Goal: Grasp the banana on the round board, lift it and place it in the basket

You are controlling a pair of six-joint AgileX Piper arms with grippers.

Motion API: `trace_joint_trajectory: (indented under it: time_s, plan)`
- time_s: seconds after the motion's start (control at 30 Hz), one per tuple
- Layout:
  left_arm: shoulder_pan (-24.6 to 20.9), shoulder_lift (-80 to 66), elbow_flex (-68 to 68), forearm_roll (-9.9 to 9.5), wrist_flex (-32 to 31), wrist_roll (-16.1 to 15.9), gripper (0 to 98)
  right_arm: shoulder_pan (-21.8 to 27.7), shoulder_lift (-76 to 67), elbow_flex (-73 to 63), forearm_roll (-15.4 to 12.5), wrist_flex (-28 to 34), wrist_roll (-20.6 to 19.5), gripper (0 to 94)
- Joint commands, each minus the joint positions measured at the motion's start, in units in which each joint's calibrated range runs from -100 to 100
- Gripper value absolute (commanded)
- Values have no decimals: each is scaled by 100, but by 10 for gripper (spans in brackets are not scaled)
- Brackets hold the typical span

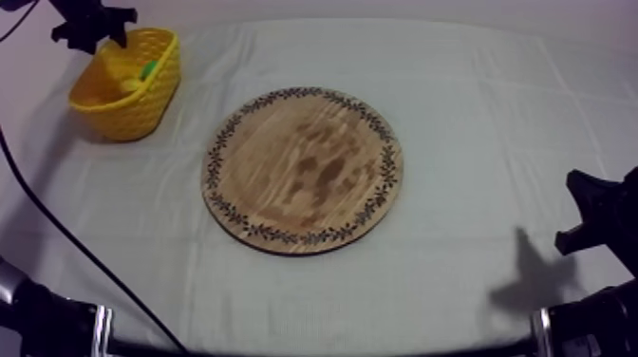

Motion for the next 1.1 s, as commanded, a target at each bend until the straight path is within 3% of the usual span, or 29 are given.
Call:
trace_joint_trajectory:
  time_s: [0.0, 0.27, 0.6, 0.9, 1.07]
  plan:
    - [3, -19, 12, 34, -1, -27, 723, 0, 0, -3, 0, -2, -1, 3]
    - [39, -162, 19, 43, 11, -23, 717, 0, 0, -3, 0, -2, -1, 3]
    - [39, -995, 369, 63, -392, -127, 329, 0, 0, -3, 0, -2, -1, 3]
    - [95, -2374, 993, 167, -443, -326, 67, 0, 0, -3, 0, -2, -1, 3]
    - [105, -3316, 1514, 235, -415, -408, 12, 0, 0, -3, 0, -2, -1, 3]
